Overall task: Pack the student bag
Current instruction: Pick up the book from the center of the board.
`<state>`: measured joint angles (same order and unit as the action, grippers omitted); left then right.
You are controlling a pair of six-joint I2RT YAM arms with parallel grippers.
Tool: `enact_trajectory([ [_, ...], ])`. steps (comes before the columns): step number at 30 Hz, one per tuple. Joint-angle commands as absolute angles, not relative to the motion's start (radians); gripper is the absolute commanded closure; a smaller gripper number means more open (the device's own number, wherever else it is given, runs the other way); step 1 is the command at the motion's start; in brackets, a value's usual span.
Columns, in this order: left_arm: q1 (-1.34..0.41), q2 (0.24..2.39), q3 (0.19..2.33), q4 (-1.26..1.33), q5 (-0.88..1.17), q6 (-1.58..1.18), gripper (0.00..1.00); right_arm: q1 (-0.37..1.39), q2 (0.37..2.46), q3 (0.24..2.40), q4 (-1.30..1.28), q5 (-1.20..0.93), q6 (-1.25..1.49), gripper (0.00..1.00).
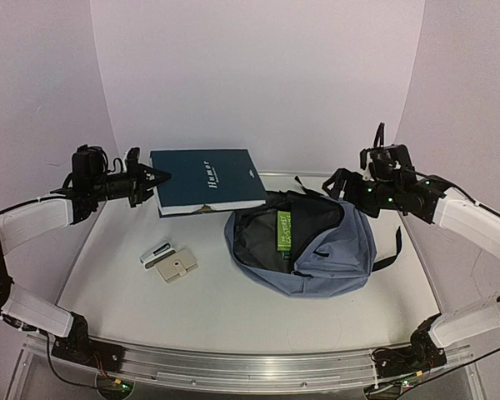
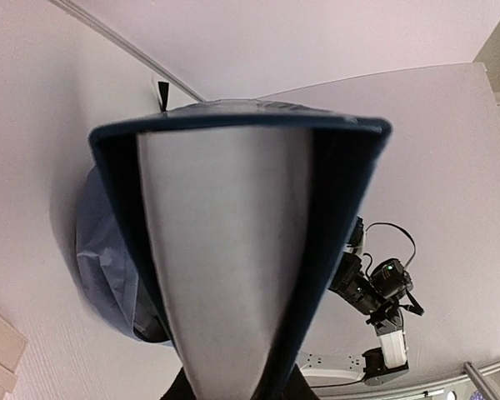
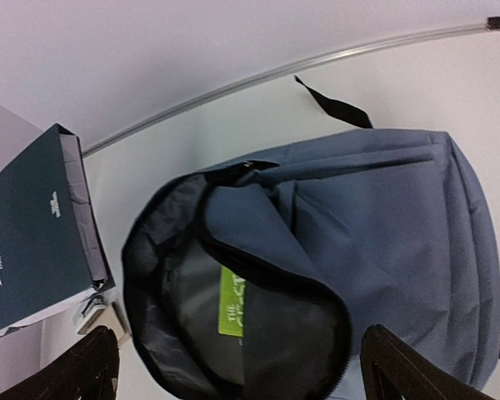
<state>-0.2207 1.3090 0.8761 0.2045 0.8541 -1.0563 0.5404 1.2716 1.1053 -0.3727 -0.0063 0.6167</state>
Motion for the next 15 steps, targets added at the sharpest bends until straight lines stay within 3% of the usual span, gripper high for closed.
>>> enact_trajectory([
  [1,-0.215,1.333,0.918,0.148,0.886,-0.986,0.82,0.541,1.302,1.077,-0.452,0.052,0.599,0.06],
  [8,-0.245,1.358,0.878,0.199,0.918,-1.027,0.83,0.544,1.431,1.122,-0.421,-0.030,0.563,0.36],
  [12,-0.283,1.383,0.859,0.254,0.913,-1.056,0.82,0.544,1.460,1.191,-0.404,-0.021,0.557,0.69],
  [15,-0.305,1.421,0.852,0.306,0.918,-1.082,0.82,0.546,1.440,1.243,-0.401,-0.034,0.557,0.87],
])
